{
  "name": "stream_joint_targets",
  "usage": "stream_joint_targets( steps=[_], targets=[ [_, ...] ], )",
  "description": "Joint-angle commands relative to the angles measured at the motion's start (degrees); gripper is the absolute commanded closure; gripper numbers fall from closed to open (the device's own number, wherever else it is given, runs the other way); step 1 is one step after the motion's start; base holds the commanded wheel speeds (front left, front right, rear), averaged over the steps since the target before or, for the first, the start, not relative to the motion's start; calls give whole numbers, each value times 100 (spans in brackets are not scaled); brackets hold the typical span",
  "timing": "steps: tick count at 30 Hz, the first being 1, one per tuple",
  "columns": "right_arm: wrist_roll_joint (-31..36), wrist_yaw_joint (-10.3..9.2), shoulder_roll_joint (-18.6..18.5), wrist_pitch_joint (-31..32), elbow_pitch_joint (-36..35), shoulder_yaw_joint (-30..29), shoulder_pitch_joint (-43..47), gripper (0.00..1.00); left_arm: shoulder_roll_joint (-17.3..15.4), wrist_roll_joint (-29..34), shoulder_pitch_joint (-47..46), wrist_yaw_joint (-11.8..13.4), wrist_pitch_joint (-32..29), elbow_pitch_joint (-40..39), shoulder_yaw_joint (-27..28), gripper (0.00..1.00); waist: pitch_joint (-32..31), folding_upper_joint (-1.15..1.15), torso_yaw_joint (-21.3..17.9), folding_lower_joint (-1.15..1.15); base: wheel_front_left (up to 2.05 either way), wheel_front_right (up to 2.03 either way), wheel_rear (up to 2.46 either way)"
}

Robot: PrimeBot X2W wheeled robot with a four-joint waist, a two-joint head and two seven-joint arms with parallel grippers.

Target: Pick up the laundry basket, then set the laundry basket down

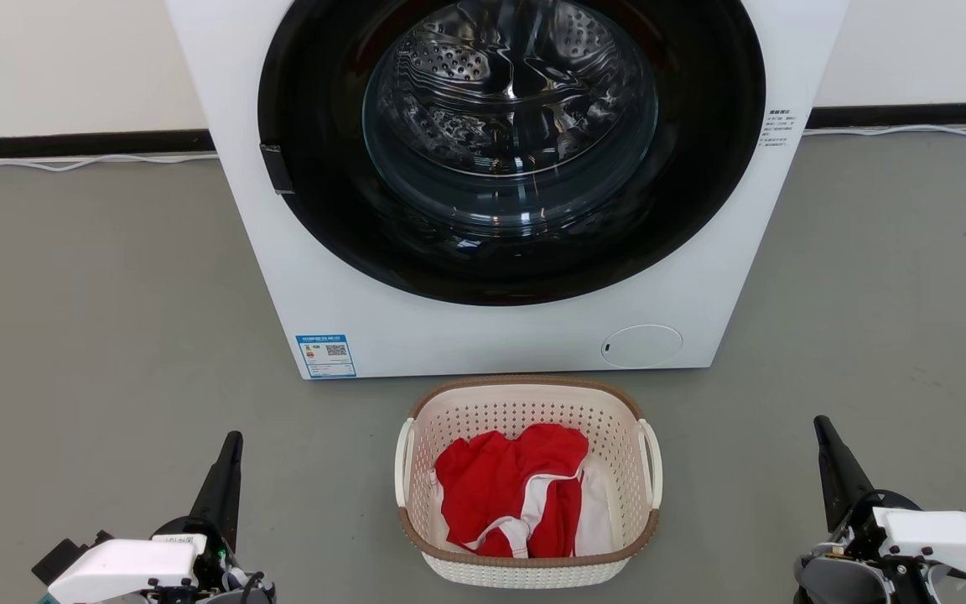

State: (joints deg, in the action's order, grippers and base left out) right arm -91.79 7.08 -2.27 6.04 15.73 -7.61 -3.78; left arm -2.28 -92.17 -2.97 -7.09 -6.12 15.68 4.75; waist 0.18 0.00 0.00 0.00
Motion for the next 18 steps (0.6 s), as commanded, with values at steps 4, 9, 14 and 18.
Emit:
stream_joint_targets(
  steps=[4,9,14,18],
  targets=[
    [-40,41,-61,43,-170,111,-240,100,-60,-1,-321,-40,-35,-165,175,100,0,0,0,0,0,0,0],
    [-40,41,-61,43,-170,111,-240,100,-60,-1,-321,-40,-35,-165,175,100,0,0,0,0,0,0,0],
    [1,-3,10,-4,55,11,38,0,14,0,32,3,12,73,-4,0,0,0,0,0,0,0,0],
    [11,-2,17,-60,56,39,88,0,23,4,73,2,68,100,-46,0,3,0,-1,3,0,0,0]
  ],
)
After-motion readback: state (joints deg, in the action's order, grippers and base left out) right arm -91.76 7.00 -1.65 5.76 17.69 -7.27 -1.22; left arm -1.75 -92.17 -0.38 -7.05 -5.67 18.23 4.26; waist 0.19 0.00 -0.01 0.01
